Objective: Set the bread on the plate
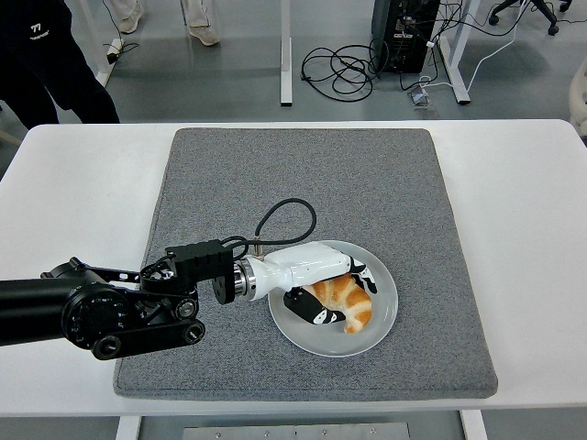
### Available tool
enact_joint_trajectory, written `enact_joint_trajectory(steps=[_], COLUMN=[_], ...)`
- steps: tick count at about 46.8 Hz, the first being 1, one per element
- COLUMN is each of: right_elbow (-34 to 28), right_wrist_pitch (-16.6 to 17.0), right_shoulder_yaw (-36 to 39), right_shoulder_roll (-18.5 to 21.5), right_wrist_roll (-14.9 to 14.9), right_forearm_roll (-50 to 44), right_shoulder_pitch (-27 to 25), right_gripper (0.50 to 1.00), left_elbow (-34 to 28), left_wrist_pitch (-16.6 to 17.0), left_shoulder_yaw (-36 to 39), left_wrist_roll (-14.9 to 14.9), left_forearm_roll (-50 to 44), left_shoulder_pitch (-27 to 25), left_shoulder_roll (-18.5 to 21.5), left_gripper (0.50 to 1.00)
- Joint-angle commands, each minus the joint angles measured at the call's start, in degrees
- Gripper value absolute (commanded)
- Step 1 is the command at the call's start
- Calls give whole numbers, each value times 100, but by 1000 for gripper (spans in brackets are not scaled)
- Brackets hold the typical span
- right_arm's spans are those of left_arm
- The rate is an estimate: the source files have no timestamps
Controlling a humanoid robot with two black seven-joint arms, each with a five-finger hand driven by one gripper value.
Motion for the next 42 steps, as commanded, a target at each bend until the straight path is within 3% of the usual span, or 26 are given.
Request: enact_joint_trajectory(steps=[1,17,27,36,42], right_elbow=[1,1,1,-8,1], right_wrist_pitch=[0,0,0,0,0], right_shoulder_yaw=[0,0,0,0,0], right_shoulder_roll=[0,0,0,0,0], right_wrist_roll=[0,0,0,0,0], right_forearm_roll=[0,0,0,0,0], right_shoulder_pitch=[0,0,0,0,0], right_gripper=[1000,1000,1000,1000,1000], left_elbow=[-105,-386,-501,-615,-650], left_wrist_pitch=[-4,-4,-13,-13,-13], left_shoulder_yaw=[-44,-71,-71,-71,-71], left_wrist_roll=[16,51,60,60,60], left_forearm_roll=[-17,-34,-43,-306,-448], left_shoulder_pitch=[-24,-41,-41,-41,-41], left_shoulder_roll=[70,299,457,554,607], left_gripper=[689,708,757,848,874])
